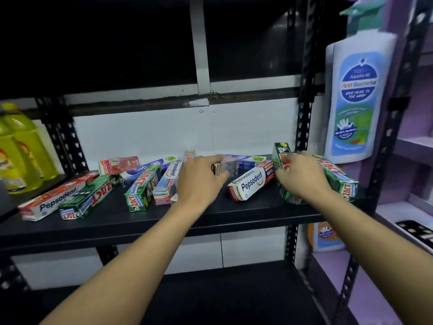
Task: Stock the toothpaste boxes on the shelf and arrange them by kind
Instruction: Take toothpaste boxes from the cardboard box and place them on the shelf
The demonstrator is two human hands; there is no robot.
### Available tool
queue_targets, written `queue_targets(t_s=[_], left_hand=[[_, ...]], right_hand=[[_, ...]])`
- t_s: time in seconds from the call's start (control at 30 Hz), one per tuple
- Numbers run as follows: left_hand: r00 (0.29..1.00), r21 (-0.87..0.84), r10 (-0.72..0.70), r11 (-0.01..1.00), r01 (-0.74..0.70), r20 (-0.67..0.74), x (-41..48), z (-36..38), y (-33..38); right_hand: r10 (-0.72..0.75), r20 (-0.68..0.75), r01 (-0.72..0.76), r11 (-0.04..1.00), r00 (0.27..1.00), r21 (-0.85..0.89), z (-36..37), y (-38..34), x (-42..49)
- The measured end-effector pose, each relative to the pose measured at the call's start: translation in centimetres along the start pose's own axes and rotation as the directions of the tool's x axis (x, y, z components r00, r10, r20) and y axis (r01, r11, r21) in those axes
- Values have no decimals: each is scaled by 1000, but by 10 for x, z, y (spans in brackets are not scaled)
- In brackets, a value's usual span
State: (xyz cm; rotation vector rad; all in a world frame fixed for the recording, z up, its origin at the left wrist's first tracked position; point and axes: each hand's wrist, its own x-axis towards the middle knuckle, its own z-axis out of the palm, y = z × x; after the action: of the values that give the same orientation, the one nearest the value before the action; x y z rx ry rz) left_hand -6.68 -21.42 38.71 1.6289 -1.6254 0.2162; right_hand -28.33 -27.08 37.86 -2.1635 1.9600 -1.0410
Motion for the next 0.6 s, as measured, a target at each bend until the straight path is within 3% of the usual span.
queue_targets(t_s=[0.17, 0.27, 0.4, 0.6], left_hand=[[977, -97, -56, 992, 77, 205, -3, 18, 1], [939, -140, -87, 980, 140, 332, -9, 25, 4], [940, -145, -54, 983, 109, 338, -13, 25, 3], [928, -146, 12, 988, 46, 372, -15, 23, -2]], right_hand=[[-64, 123, 97, 954, 990, -283, 3, 23, -13], [-53, 143, 81, 976, 988, -201, 12, 37, -18], [-155, 33, 155, 988, 987, -22, 17, 38, -34], [-248, 65, 254, 959, 967, -127, 18, 46, -31]])
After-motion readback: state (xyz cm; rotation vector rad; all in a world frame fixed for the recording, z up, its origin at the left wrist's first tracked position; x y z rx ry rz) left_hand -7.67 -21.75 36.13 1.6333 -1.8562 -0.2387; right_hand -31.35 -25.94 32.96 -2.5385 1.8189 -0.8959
